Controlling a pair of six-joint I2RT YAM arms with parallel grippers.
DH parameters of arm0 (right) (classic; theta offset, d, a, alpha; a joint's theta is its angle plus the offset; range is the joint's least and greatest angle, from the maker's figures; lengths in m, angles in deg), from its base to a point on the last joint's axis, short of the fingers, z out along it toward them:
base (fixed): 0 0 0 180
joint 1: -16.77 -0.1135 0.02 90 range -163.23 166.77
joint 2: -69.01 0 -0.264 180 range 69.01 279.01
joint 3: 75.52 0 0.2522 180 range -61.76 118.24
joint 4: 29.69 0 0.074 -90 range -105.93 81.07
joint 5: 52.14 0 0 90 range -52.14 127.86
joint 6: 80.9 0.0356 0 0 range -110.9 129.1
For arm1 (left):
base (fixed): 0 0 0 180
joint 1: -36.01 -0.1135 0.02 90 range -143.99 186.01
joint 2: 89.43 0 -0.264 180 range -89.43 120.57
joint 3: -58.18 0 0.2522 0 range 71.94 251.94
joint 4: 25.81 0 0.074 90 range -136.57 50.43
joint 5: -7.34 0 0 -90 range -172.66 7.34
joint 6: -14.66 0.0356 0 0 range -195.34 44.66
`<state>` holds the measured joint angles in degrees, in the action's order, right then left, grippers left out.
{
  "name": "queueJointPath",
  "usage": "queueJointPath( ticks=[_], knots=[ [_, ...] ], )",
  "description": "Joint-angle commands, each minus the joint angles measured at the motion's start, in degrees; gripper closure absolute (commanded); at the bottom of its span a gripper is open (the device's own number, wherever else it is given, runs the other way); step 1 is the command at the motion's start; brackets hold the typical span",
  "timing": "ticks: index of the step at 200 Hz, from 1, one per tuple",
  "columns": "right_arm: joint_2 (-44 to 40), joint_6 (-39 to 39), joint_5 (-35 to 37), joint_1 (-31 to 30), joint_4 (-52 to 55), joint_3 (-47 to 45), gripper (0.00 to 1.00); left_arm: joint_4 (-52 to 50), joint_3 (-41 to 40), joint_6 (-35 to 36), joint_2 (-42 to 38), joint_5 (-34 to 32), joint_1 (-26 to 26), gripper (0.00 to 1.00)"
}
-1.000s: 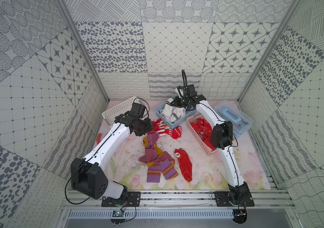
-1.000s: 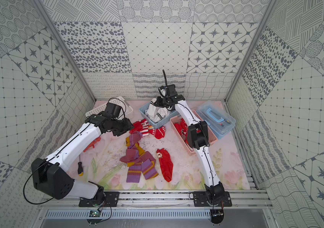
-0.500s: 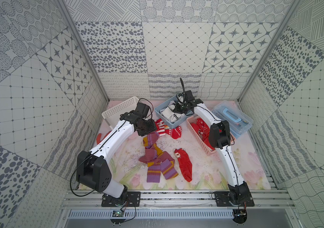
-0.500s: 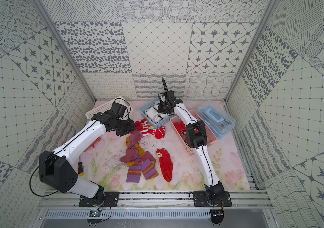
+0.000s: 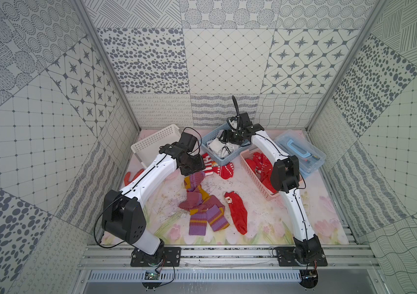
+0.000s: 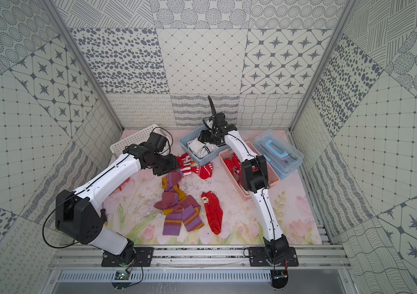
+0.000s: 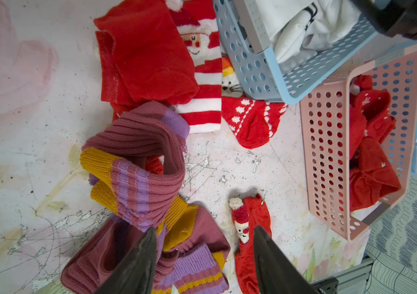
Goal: Sort the socks into the basket by color
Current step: Place the sock in the bin, then pick up the sock from the center of the board.
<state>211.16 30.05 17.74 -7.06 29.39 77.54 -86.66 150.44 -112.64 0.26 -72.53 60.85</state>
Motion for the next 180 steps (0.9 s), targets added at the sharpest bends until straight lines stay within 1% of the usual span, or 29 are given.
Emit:
queueJointPath(
  ticks=[1,8,38,54,106,137,159,180],
  knots=[
    [-9.1,-2.44,2.37,-1.79,1.18,-3.61,0.05,-0.25,1.47,2.48,1.17,0.56,1.0,0.39],
    [-11.29,-2.66,2.73,-2.23,0.67,-6.52,0.02,0.04,1.55,2.6,1.32,0.51,1.09,0.39],
    [-22.33,-2.75,3.1,-4.12,-3.7,-22.27,0.02,1.76,1.92,2.81,2.14,0.41,1.59,0.39],
    [-27.91,-3.52,3.37,-5.71,-4.29,-30.19,0.02,3.16,1.42,2.38,1.92,0.02,1.73,0.39],
    [-43.4,-3.72,4.29,-13.64,-4.88,-54.39,0.02,8.34,-1.03,1.12,1.1,-0.29,1.79,0.39],
    [-48.02,-0.69,5.89,-17.89,-7.23,-66.73,0.02,9.87,-1.91,0.61,0.89,-0.59,1.88,0.39],
    [-49.16,1.12,7.8,-19.95,-9.07,-72.7,0.02,10.51,-3.2,0.4,0.08,-0.86,1.88,0.39],
    [-48.31,1.77,9.94,-21.67,-10.06,-75.89,0.02,10.78,-4.35,0.15,-0.68,-0.91,1.97,0.39]
  ],
)
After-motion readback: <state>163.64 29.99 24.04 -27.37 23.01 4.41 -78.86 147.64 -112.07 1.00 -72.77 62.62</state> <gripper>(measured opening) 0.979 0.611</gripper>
